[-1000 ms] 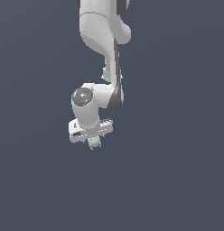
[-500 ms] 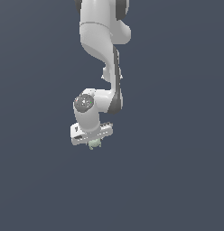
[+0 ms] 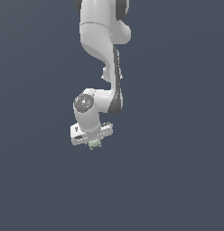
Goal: Pick up the object and move it to a goal position.
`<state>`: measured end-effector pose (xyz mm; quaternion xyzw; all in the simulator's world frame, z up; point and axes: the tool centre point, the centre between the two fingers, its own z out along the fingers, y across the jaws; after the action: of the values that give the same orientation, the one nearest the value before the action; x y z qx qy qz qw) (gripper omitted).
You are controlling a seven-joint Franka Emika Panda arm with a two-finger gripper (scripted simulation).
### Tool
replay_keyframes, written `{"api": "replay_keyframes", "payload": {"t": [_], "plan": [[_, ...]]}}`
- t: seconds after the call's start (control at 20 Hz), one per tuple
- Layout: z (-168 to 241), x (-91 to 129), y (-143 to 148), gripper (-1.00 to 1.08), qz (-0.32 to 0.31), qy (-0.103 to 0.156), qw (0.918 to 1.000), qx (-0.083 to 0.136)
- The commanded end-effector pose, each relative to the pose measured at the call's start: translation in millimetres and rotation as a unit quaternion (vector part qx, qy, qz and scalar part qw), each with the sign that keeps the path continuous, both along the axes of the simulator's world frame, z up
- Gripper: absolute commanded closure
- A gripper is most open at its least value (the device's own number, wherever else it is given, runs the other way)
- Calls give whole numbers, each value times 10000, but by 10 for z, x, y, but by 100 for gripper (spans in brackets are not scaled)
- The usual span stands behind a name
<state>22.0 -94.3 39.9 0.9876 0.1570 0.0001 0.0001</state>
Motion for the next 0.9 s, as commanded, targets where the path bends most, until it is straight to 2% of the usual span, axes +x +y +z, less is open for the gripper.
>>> {"api": "replay_keyframes", "payload": {"t": [0.0,0.2,0.4,0.85], "plan": [[-1,-4,16,108,1,1,10000,0],[5,-35,145,108,1,1,10000,0],[18,-97,405,108,1,1,10000,0],[67,-319,1396,108,1,1,10000,0]]}}
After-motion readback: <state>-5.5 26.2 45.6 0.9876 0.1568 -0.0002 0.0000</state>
